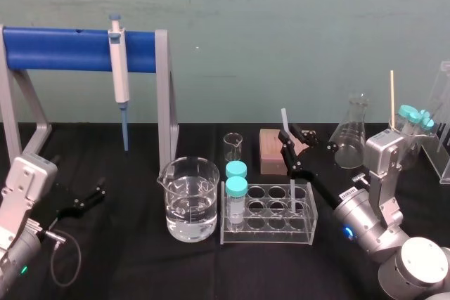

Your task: Pick up the stirring rod with one hand, then place it down.

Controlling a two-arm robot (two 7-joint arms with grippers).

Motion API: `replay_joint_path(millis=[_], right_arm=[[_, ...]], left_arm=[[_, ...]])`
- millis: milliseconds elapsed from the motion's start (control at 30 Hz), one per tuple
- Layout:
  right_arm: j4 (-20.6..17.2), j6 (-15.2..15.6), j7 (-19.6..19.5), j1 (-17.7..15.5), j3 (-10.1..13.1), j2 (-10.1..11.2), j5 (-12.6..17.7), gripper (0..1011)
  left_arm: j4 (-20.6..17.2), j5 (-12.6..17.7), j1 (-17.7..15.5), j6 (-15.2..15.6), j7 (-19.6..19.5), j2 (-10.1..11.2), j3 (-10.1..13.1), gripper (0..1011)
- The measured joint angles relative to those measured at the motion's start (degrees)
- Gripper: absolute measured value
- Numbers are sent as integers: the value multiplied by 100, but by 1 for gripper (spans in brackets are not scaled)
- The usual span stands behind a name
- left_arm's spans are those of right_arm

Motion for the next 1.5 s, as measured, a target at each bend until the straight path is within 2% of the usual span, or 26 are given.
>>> replay_joint_path(millis=[333,400,533,600,800,900,1167,1333,1467,1500], right_arm=[[0,-6,8,0,1,0,7,533],[0,-6,9,0,1,0,7,572],[0,-6,12,0,1,0,8,735],[0,-6,13,0,1,0,8,769],[-1,-6,13,0,1,0,7,963],[0,-6,13,0,1,0,7,1000],[-108,-5,-109,-48,15,0,-79,1000],[-509,115,-494,-228,164,-21,-197,1000],[-886,364,-781,-422,348,-46,-207,1000],[-1046,505,-887,-512,427,-57,-204,1000]], left_arm=[[0,0,0,0,0,0,0,1000],[0,0,0,0,0,0,0,1000],[0,0,0,0,0,0,0,1000],[0,0,0,0,0,0,0,1000],[0,0,0,0,0,0,0,1000],[0,0,0,0,0,0,0,1000],[0,0,0,0,0,0,0,1000],[0,0,0,0,0,0,0,1000],[0,0,0,0,0,0,0,1000],[0,0,0,0,0,0,0,1000]])
